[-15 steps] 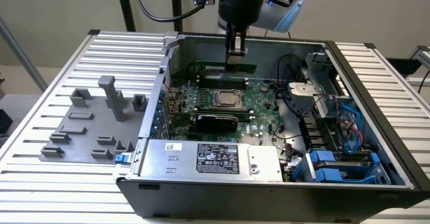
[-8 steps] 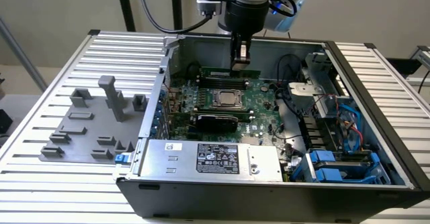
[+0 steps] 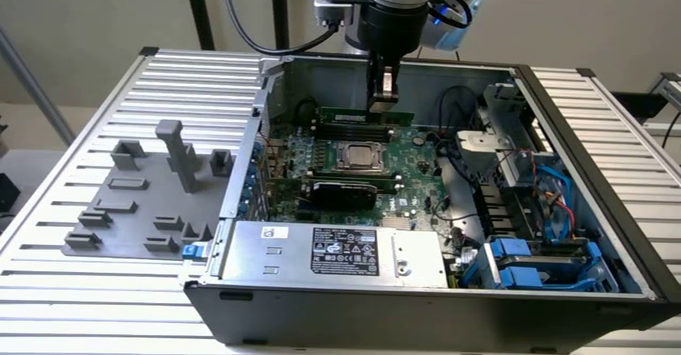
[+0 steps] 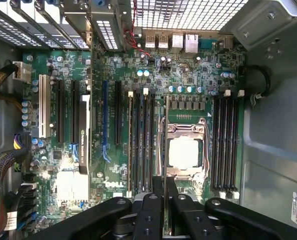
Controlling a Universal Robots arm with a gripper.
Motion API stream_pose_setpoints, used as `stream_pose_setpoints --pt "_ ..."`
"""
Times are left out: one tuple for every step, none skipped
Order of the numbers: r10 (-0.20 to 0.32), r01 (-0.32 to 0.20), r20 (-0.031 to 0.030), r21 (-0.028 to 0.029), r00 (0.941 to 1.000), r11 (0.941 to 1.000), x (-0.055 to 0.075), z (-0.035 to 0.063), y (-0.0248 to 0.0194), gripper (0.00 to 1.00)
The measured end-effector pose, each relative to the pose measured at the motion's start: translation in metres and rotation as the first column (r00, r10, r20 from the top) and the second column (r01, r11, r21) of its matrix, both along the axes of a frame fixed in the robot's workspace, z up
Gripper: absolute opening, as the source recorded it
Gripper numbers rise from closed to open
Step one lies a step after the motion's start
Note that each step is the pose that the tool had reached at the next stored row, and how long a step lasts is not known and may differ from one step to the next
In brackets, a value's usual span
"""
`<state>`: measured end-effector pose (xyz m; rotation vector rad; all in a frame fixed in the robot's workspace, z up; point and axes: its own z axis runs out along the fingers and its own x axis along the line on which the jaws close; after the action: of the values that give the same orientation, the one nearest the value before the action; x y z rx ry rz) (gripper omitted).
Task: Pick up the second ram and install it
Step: 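Insert the second ram into the second slot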
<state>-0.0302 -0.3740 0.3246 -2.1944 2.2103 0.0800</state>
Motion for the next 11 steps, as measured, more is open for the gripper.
stream_pose_setpoints --pt "0.0 0.0 0.0 0.0 1.0 1.0 0.0 0.0 0.0 0.14" --pt "0.0 0.0 0.0 0.0 1.0 1.0 0.0 0.0 0.0 0.14" --pt "0.0 0.0 0.0 0.0 1.0 1.0 0.0 0.0 0.0 0.14" --pt "0.0 0.0 0.0 -0.0001 1.0 1.0 0.0 0.0 0.0 0.14" --pt "0.0 0.0 -0.0001 -0.0001 1.0 1.0 0.0 0.0 0.0 0.14" --pt "0.0 0.0 -0.0005 -0.0005 1.0 1.0 0.0 0.0 0.0 0.14" --pt "0.0 0.0 -0.0007 -0.001 1.0 1.0 0.0 -0.0002 0.0 0.14" --pt "0.0 0.0 -0.0007 -0.002 1.0 1.0 -0.0001 -0.001 0.0 0.14" --pt "0.0 0.0 -0.0007 -0.0032 1.0 1.0 -0.0004 -0.0026 0.0 0.14" --pt "0.0 0.0 -0.0008 -0.004 1.0 1.0 -0.0009 -0.0044 0.0 0.14" --pt "0.0 0.0 -0.0007 -0.0045 1.0 1.0 -0.0016 -0.0062 0.0 0.14"
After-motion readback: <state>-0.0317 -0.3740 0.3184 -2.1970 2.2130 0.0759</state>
